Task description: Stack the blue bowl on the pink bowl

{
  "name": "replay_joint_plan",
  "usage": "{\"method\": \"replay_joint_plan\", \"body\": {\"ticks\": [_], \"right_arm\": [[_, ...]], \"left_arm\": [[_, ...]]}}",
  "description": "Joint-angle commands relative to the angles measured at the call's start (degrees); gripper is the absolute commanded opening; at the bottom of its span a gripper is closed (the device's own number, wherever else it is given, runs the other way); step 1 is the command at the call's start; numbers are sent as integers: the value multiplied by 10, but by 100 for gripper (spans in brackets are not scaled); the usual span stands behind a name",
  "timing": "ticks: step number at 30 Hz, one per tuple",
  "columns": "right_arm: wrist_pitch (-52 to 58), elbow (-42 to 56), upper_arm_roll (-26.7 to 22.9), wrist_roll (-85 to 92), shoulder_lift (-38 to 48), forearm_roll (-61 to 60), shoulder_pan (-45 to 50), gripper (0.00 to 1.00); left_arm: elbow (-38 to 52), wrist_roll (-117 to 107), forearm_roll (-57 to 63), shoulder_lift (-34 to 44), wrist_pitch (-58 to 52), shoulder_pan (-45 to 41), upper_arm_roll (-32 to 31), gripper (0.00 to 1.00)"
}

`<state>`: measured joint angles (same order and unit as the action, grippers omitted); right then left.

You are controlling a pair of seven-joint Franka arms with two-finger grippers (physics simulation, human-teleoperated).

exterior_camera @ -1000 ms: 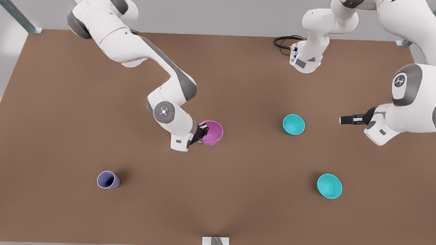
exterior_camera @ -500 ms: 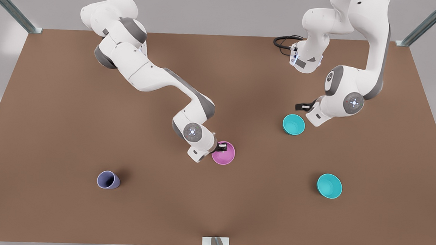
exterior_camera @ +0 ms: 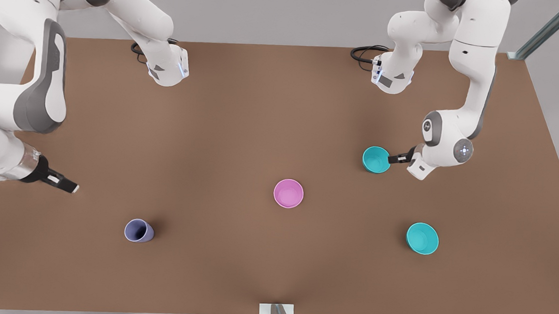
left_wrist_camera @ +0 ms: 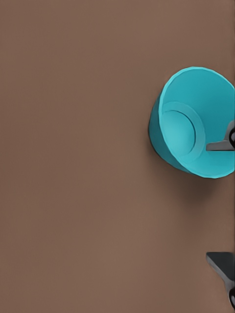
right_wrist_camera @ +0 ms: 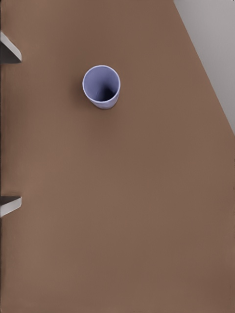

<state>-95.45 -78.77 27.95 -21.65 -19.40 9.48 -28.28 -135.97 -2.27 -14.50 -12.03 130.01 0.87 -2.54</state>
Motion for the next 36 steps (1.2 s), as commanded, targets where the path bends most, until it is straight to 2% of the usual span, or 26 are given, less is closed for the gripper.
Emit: {"method": "replay_joint_plan", "body": {"ticks": [1, 5, 8, 9, 10, 11, 12, 14, 15, 16, 17, 21, 22, 23, 25, 27, 30, 32, 36], "right_arm": [[55, -5, 2, 351, 24, -3, 2, 100], [42, 17, 2, 332, 5, -18, 3, 100], [73, 16, 3, 202, 37, -4, 38, 100], [72, 17, 2, 203, 36, -3, 39, 100], [73, 18, 4, 209, 36, -3, 40, 100], [90, 27, 2, 214, 38, -4, 44, 100], [112, 43, -13, 223, 40, -8, 63, 100], [112, 37, -219, 276, 77, -60, 212, 100], [107, 13, -219, 272, 104, -57, 212, 100], [108, 13, -219, 277, 103, -59, 213, 100], [112, 13, -220, 278, 99, -60, 212, 100], [113, 9, -220, 274, 90, -60, 212, 100], [113, 7, -222, 274, 88, -61, 210, 100], [112, 9, -222, 277, 85, -65, 203, 100], [107, 13, -222, 281, 78, -68, 202, 100], [107, 13, -222, 281, 74, -75, 202, 100], [106, 13, -222, 282, 70, -79, 196, 100], [105, 13, -222, 282, 66, -78, 194, 100], [104, 13, -222, 282, 65, -77, 194, 100]], "left_arm": [[-3, 126, -16, -5, 35, 0, 0, 100], [-3, 205, -39, -26, 33, -16, 0, 100], [-4, 205, -62, -26, 32, -27, 0, 100], [-4, 205, -62, -27, 32, -32, 0, 88], [-4, 205, -62, -29, 32, -32, 0, 67], [-4, 205, -62, -33, 32, -32, 0, 55], [-4, 206, -62, -37, 32, -33, 0, 55], [-4, 207, -61, -41, 34, -33, 0, 55], [-4, 215, -61, -41, 35, -33, 0, 54], [-4, 219, -61, -41, 34, -32, 0, 37], [-3, 218, -61, -39, 34, -32, 0, 24], [27, 197, -59, -32, 21, -45, 0, 21], [40, 183, -58, -12, -2, -54, 24, 21], [75, 171, -58, 1, -50, -58, 41, 21], [149, 47, -40, -3, -69, -115, 47, 21], [292, -41, -6, -81, -192, -119, 34, 21], [424, -187, 0, -156, -245, -185, 32, 21], [584, -281, 17, -256, -323, -226, 32, 21], [708, -404, 18, -331, -324, -280, 32, 21]]}}
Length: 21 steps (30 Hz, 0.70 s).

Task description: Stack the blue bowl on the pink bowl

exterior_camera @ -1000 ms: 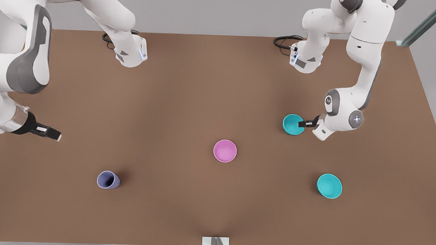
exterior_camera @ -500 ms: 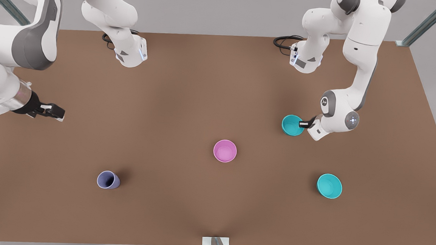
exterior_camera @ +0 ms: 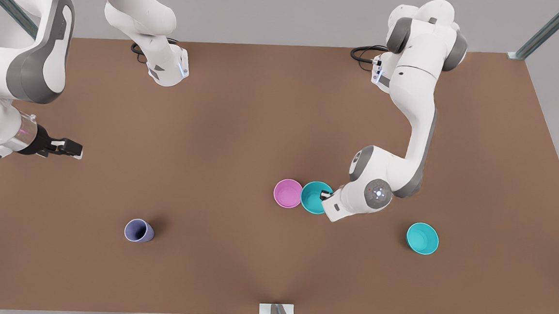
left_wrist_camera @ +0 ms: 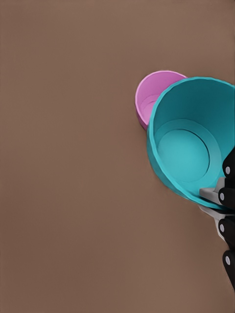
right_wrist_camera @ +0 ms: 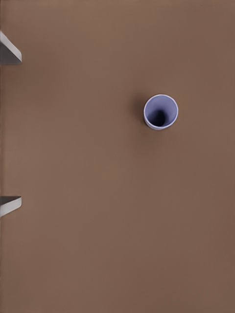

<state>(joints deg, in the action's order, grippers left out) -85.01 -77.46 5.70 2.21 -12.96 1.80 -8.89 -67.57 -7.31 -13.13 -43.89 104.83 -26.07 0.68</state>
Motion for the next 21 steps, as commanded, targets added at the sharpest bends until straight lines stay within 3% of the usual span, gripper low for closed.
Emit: {"method": "replay_joint_plan", "body": {"ticks": [1, 21], "right_arm": [[-1, 0, 0, 44, 0, -1, 0, 100], [-2, -1, 1, 46, -9, 0, 0, 100]], "left_arm": [[36, -366, 0, -24, -72, -16, -1, 21], [41, -376, -20, -81, 0, -54, -22, 21]]}}
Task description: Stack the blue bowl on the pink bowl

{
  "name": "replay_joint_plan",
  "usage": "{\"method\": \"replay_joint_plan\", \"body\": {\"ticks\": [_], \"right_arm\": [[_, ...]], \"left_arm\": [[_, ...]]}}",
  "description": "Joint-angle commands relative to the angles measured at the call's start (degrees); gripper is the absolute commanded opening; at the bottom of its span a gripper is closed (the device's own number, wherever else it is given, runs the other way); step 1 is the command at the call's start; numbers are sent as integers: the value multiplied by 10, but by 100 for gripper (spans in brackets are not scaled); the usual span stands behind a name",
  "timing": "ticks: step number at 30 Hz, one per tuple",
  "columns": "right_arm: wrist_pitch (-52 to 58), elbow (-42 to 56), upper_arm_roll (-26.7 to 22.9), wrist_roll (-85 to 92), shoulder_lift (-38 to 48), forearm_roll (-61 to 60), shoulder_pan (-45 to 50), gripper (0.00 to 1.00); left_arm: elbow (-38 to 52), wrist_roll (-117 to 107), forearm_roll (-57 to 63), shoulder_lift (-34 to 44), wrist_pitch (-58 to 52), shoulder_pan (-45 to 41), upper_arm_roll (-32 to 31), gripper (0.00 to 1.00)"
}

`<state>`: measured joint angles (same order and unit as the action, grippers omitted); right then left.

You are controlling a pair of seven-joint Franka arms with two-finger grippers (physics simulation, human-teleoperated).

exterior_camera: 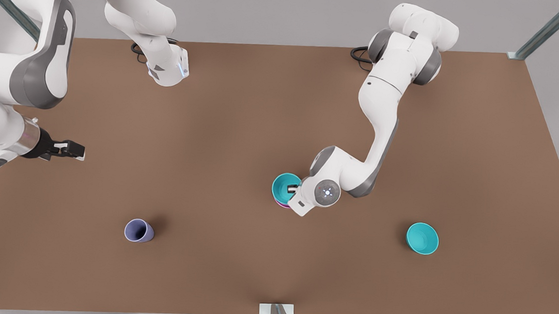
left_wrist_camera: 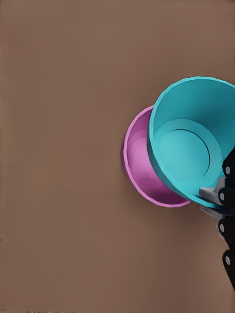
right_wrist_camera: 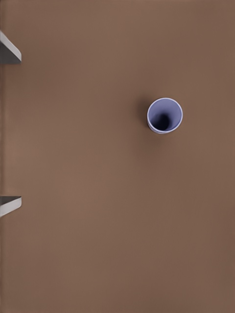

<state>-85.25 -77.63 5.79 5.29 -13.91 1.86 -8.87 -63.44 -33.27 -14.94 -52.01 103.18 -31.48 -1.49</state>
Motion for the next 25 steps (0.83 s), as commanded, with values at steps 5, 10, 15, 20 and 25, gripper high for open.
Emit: {"method": "replay_joint_plan", "body": {"ticks": [5, 10, 15, 20, 25], "right_arm": [[0, 0, 0, 16, -1, 0, 0, 100], [0, 0, 1, 16, -1, 1, 1, 100], [0, 0, 1, 16, -2, 1, 1, 100], [0, 8, 1, 16, -2, -1, 0, 100], [0, 8, 1, 16, -2, 0, 0, 100]], "left_arm": [[-3, -116, 1, 0, 16, 1, 1, 21], [-4, -107, 1, 2, 0, 6, 0, 100], [1, 52, 114, 167, -325, 158, 6, 100], [-38, 293, 178, 343, -370, 244, 4, 100], [-34, 291, 176, 352, -378, 243, 5, 100]]}}
